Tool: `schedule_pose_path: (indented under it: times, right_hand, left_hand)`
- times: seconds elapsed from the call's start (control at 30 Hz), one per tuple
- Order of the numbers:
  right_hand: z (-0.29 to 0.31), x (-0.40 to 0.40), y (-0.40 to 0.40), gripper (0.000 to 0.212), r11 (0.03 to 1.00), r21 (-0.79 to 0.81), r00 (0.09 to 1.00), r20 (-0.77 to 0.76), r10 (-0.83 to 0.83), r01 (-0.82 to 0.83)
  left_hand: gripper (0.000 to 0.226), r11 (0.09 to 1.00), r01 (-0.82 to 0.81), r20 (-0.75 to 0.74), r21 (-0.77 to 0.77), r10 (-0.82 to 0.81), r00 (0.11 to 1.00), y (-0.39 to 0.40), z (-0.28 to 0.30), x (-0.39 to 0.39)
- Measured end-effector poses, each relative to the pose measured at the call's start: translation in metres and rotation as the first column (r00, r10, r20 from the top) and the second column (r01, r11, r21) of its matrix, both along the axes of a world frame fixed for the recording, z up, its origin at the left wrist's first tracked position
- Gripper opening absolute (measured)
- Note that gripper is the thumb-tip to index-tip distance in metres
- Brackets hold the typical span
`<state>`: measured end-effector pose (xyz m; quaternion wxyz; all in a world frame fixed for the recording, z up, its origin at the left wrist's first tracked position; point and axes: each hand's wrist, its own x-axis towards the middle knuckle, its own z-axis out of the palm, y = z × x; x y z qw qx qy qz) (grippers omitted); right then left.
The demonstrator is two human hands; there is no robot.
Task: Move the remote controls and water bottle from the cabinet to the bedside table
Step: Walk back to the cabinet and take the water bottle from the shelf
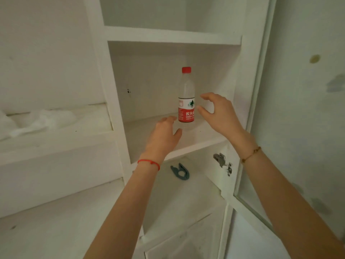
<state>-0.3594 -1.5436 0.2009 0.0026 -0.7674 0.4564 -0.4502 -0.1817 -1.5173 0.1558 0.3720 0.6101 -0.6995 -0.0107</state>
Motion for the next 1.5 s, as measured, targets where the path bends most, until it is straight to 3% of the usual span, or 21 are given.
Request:
schedule_pose_path:
  times: [0.47,0.83,1.13,1.3,1.4,1.5]
  right_hand:
    - [0.039,0.031,-0.099,0.069,0.983,0.158,0.987,0.147,0.069,-0.093]
    - [0.033,0.033,-0.102,0.056,0.958,0.226,0.971,0.2,0.13,-0.175]
    - [0.046,0.013,-0.066,0.054,0.973,0.13,0.952,0.266,0.153,-0.193]
    - [0.048,0.005,-0.037,0.053,0.971,0.11,0.943,0.286,0.172,-0.21]
    - [0.048,0.003,-0.018,0.053,0.975,0.097,0.951,0.258,0.168,-0.199]
    - [0.044,0.003,0.003,0.052,0.977,0.067,0.958,0.219,0.186,-0.205]
  left_hand:
    - [0.058,0.97,-0.085,-0.014,0.226,0.09,0.996,-0.061,-0.003,-0.01]
    - [0.061,0.957,-0.069,-0.073,0.282,0.094,0.993,-0.06,-0.001,-0.018]
    - [0.068,0.965,-0.019,-0.277,0.262,0.094,0.956,-0.037,-0.004,-0.03]
    - [0.064,0.968,0.024,-0.312,0.25,0.057,0.948,-0.014,-0.003,-0.036]
    - [0.062,0.966,0.058,-0.441,0.252,0.061,0.895,-0.002,-0.005,-0.037]
    - [0.052,0.967,0.118,-0.631,0.228,0.055,0.774,0.009,-0.011,-0.035]
